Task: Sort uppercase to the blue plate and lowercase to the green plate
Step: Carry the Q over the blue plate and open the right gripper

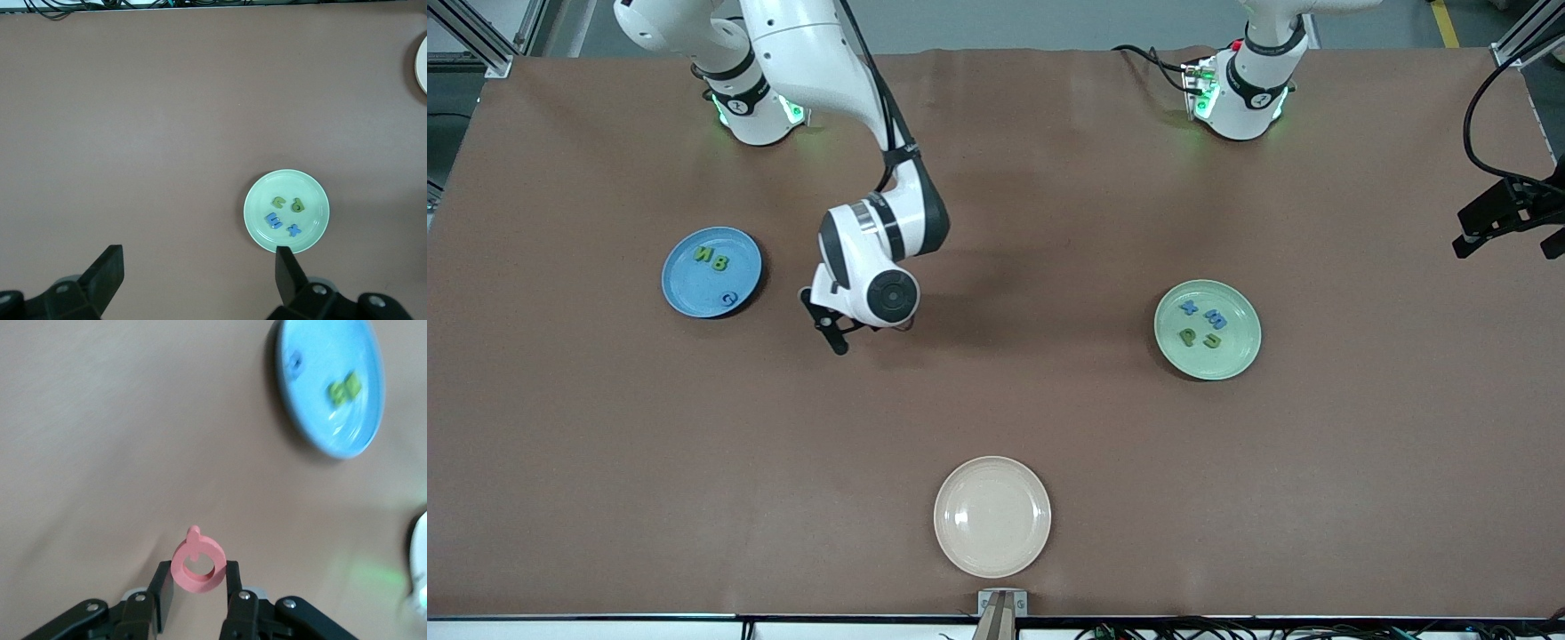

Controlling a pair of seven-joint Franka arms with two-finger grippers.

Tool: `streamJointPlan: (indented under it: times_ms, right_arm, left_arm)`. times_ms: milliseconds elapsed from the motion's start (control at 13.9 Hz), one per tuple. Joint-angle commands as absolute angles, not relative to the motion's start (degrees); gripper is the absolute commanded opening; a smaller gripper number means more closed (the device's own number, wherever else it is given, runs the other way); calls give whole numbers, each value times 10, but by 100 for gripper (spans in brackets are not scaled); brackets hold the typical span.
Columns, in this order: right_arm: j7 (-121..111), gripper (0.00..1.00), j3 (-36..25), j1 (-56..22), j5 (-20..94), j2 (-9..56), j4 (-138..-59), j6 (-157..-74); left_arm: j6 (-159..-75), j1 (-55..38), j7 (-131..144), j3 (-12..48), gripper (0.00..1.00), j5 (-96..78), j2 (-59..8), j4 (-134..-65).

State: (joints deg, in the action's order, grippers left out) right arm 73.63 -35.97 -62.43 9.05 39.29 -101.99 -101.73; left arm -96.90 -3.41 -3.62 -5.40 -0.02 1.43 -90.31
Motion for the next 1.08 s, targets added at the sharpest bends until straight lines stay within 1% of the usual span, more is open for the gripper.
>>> streamJointPlan:
  times_ms: [0,144,216,359,431,503,575,647,719,791,863,1007]
  right_arm:
    - [665,0,-383,-627,41,304,-1118,-1021]
    - [631,0,-402,-627,-1,265,-1166,-1020]
    - [623,0,-406,-622,-28,258,-1184,-1020]
    - [583,0,-441,-615,-60,257,-1215,-1025]
    - [553,0,-460,-610,-63,258,-1219,-1022]
    - [523,1,-470,-588,-63,257,-1220,-1021]
    - [496,2,-470,-565,-63,255,-1221,-1019]
    - [478,6,-470,-548,-62,255,-1221,-1019]
    - [466,24,-470,-532,-60,255,-1221,-1020]
    - [464,64,-470,-519,-57,250,-1221,-1020]
    - [463,100,-470,-512,-57,237,-1221,-1021]
    - [463,100,-470,-512,-57,225,-1221,-1020]
  left_arm:
    - [-972,-34,-47,-54,100,6,16,-903]
    - [-972,-34,-47,-54,100,7,16,-903]
    - [-972,-34,-47,-54,100,6,15,-903]
    - [-972,-33,-47,-54,100,6,15,-903]
    - [-972,-33,-47,-54,100,7,15,-903]
    - [-972,-33,-47,-54,100,7,15,-903]
    - [-972,-33,-47,-54,100,7,15,-902]
    - [-972,-33,-47,-54,100,7,15,-903]
    - [-972,-33,-47,-54,100,7,15,-902]
    - [-972,-34,-47,-54,100,7,15,-903]
    - [-972,-34,-47,-54,100,7,16,-902]
    - [-972,-33,-47,-54,100,7,15,-902]
